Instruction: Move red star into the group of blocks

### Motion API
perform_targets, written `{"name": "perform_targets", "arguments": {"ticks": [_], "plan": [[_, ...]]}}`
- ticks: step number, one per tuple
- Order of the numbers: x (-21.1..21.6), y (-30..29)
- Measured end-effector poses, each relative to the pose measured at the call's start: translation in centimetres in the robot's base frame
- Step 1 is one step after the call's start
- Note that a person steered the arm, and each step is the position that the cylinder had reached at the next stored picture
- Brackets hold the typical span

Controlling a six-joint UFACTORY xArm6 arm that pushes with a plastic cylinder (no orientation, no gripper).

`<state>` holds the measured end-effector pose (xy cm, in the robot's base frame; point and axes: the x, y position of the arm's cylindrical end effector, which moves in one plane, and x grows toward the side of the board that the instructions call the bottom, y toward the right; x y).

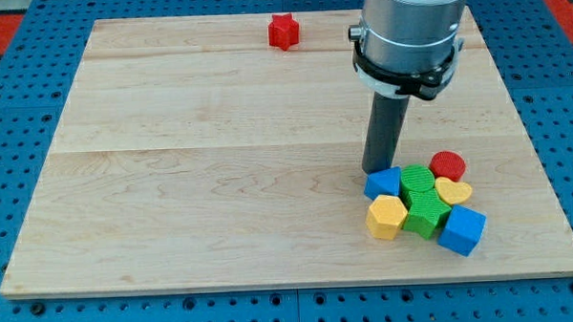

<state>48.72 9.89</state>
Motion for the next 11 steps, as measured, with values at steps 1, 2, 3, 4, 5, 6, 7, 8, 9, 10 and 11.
{"name": "perform_targets", "arguments": {"ticks": [1,2,3,4,5,6,7,8,9,10,11], "plan": [[-2.7,-1.0],[-9.4,0.4],[-16.7,1.5],[-26.3,1.5],[-29.6,1.3],[-29.6,0.8],[-29.5,-3.5],[-29.5,-9.5],[-29.5,-13.0],[-29.4,-12.8],[-28.2,-10.4]]}}
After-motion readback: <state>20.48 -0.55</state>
